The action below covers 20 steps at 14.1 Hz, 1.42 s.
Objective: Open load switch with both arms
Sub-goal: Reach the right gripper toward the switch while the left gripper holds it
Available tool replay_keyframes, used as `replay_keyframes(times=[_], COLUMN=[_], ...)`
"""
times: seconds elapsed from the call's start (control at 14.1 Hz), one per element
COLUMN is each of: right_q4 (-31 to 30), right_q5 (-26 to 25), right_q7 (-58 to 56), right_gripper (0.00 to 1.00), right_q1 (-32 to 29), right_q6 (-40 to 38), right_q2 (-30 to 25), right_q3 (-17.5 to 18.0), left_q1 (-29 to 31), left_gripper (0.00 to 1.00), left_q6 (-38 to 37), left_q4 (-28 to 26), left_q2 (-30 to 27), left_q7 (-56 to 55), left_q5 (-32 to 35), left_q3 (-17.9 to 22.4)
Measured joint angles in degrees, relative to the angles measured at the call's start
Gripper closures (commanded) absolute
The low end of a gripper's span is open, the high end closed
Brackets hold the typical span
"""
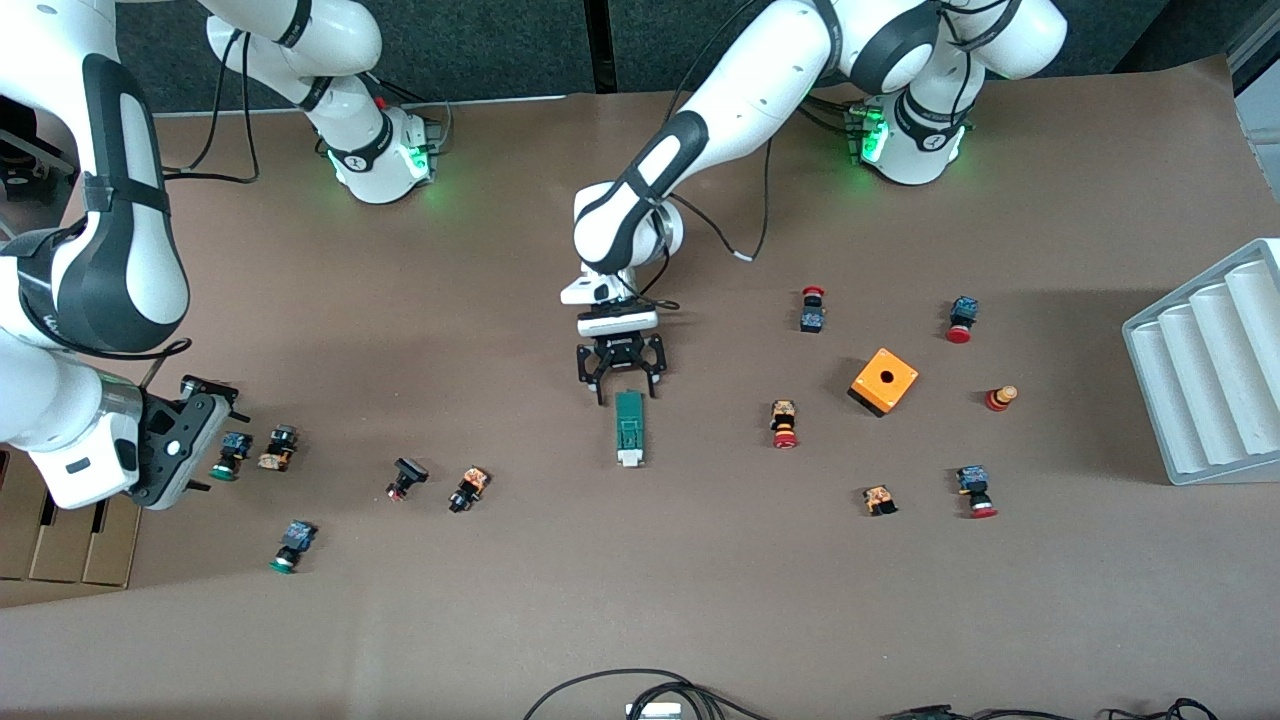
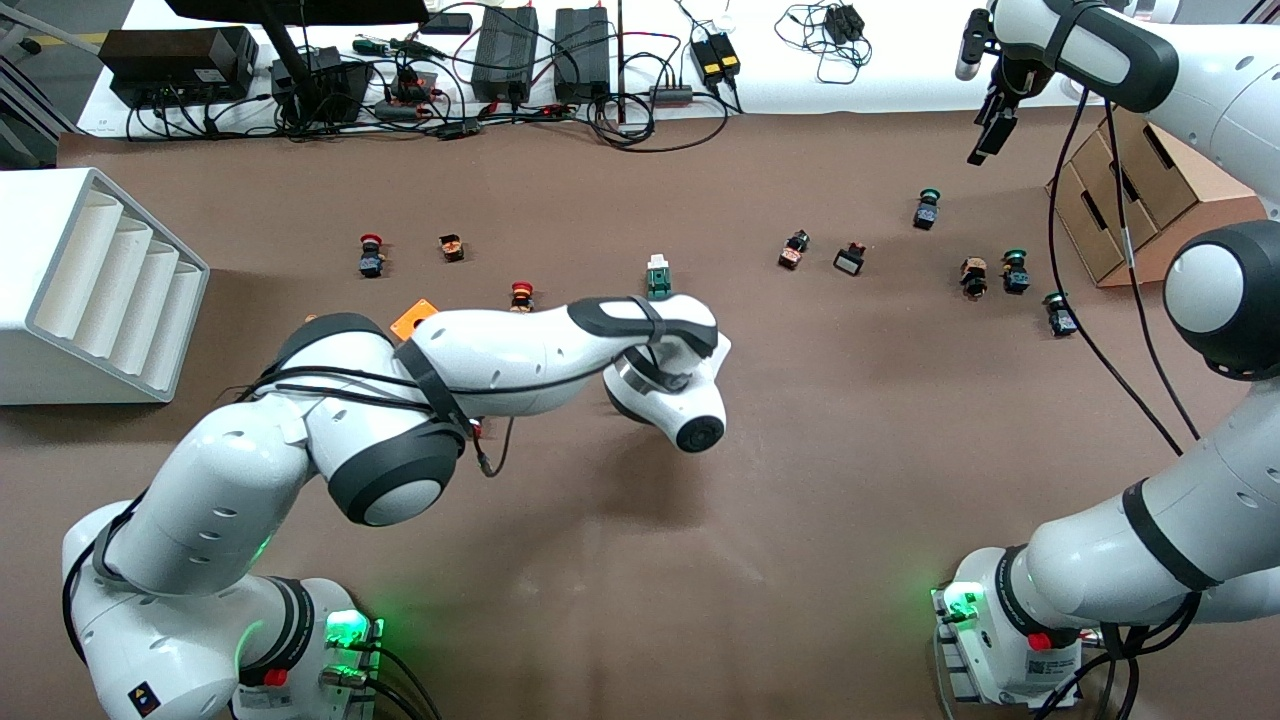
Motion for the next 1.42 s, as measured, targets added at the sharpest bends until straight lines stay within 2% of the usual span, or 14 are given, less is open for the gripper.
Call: replay_keyframes(times=[0.28,0.43,0.57,0.85,0.92,1.07,1.21,1.42], right_q4=[0.0,0.0,0.0,0.0,0.0,0.0,0.0,0.0], right_q5=[0.0,0.1,0.1,0.1,0.1,0.1,0.2,0.3], right_q7=[0.0,0.0,0.0,0.6,0.7,0.7,0.6,0.6], right_gripper=[0.07,0.1,0.18,0.19,0.19,0.18,0.18,0.18], right_q1=[0.1,0.5,2.5,7.1,7.5,7.7,8.2,12.2], right_q6=[1.4,3.0,5.3,8.9,9.7,11.1,13.0,16.3], right_q2=[0.2,0.8,1.9,3.7,4.1,4.8,5.8,7.2], right_q3=[0.4,0.7,0.8,0.9,1.0,1.0,1.0,1.1], left_q1=[-0.1,-0.1,-0.4,-0.8,-0.8,-0.8,-0.9,-1.1], left_gripper=[0.08,0.11,0.14,0.21,0.27,0.49,0.65,0.67], left_q6=[-1.0,-2.2,-3.4,-4.6,-4.7,-4.8,-4.8,-5.4], left_q4=[-0.2,-0.2,-0.2,-0.2,-0.2,-0.2,-0.1,-0.3], left_q2=[1.8,2.0,2.3,2.6,2.7,2.7,2.6,2.6], left_q7=[-5.9,-6.3,-6.3,-6.4,-6.4,-6.4,-6.4,-6.4], left_q5=[6.7,7.1,7.5,8.1,8.1,8.1,8.3,8.4], left_q3=[0.5,0.5,0.4,0.4,0.4,0.4,0.4,0.5])
